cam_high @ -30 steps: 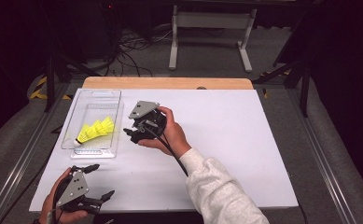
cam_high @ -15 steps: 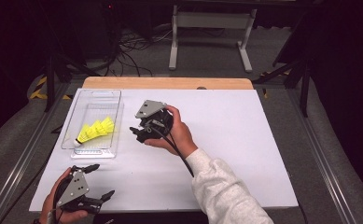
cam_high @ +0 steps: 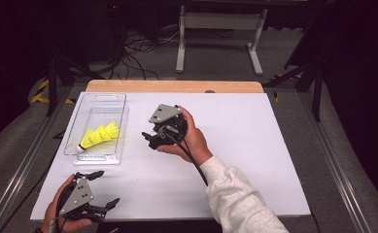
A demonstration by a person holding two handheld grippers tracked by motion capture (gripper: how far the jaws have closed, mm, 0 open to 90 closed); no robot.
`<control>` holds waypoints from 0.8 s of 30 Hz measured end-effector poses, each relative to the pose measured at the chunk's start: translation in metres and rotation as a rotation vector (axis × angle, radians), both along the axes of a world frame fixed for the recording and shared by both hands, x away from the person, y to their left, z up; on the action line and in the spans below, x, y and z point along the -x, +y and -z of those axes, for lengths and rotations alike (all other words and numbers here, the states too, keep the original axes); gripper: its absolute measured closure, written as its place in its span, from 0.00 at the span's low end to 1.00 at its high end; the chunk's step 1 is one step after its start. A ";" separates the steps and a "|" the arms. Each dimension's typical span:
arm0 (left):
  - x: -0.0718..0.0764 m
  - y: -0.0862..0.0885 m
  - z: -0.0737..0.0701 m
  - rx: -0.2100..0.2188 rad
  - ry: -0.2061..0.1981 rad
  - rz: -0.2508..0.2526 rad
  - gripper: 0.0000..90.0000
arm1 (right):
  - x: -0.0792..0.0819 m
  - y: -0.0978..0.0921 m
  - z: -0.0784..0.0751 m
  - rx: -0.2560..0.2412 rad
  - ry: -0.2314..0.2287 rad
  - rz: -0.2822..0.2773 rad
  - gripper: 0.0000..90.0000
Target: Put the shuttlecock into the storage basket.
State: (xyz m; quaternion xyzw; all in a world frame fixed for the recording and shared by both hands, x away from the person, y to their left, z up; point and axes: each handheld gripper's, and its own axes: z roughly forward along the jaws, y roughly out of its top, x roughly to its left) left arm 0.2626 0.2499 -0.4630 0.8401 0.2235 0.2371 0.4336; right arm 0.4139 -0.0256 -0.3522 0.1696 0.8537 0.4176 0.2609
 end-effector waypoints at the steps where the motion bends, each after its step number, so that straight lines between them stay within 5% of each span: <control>1: 0.000 0.000 0.000 0.000 0.000 0.000 0.08 | 0.000 -0.001 0.000 0.003 -0.003 0.004 0.17; 24: 0.000 0.000 0.000 -0.008 -0.006 -0.001 0.08 | 0.008 -0.035 0.006 -0.017 -0.021 0.056 0.15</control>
